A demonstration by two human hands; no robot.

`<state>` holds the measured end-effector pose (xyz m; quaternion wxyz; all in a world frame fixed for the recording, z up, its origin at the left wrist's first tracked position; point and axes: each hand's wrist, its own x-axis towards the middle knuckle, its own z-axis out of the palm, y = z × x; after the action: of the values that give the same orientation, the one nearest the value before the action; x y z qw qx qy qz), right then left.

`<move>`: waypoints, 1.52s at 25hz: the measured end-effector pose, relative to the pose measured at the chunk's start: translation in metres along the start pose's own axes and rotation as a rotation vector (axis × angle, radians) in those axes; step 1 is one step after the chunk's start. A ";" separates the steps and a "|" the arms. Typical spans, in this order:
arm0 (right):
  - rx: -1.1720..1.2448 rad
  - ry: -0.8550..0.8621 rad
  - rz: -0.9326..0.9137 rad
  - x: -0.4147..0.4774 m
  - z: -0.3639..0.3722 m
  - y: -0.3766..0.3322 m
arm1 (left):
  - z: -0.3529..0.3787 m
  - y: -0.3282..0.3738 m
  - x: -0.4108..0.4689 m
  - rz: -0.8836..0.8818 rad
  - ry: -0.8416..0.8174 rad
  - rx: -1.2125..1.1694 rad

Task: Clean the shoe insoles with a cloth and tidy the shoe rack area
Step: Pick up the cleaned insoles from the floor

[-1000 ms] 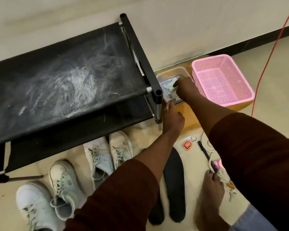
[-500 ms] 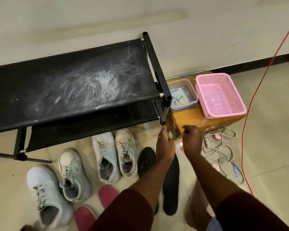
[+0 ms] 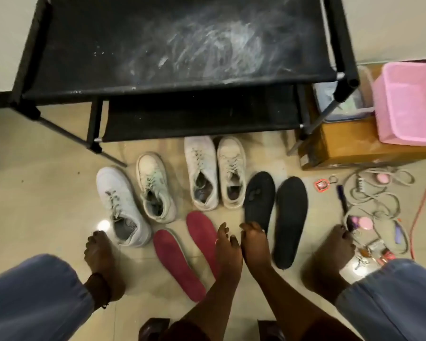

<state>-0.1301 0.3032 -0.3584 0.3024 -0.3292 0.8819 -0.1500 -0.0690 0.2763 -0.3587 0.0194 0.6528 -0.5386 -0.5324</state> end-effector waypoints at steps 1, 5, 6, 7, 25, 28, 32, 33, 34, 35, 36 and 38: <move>-0.004 -0.069 0.006 -0.006 0.017 -0.006 | -0.008 -0.020 0.004 -0.056 0.012 -0.004; -0.066 -0.242 0.137 -0.022 0.083 -0.022 | -0.038 -0.085 0.019 -0.192 0.198 -0.044; -0.078 -0.255 0.187 -0.024 0.095 -0.023 | -0.047 -0.093 0.020 -0.215 0.254 -0.044; -0.099 -0.259 0.227 -0.024 0.107 -0.025 | -0.058 -0.102 0.025 -0.258 0.298 -0.053; 0.518 -0.187 0.206 -0.033 0.092 -0.036 | -0.103 -0.128 0.015 -0.174 0.435 -0.146; 0.688 -0.112 0.161 -0.028 0.064 -0.059 | -0.121 -0.094 0.008 -0.059 0.469 -0.361; 0.757 0.036 0.093 0.018 0.024 -0.110 | -0.161 -0.032 0.061 0.109 0.385 -0.460; 0.770 0.060 0.076 0.032 0.014 -0.125 | -0.175 -0.015 0.076 0.168 0.350 -0.459; 0.775 0.083 0.056 0.046 0.004 -0.141 | -0.189 0.005 0.090 0.224 0.311 -0.465; 0.762 0.111 0.035 0.060 -0.008 -0.156 | -0.202 0.026 0.103 0.279 0.273 -0.478; 0.734 0.144 0.019 0.076 -0.019 -0.171 | -0.215 0.050 0.116 0.320 0.248 -0.479; 0.694 0.192 0.024 0.109 -0.038 -0.200 | -0.240 0.096 0.147 0.378 0.249 -0.420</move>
<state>-0.1213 0.0845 -0.2838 0.3138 -0.1810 0.8065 -0.4673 0.0157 -0.0019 -0.2965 0.3183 0.5830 -0.5219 -0.5351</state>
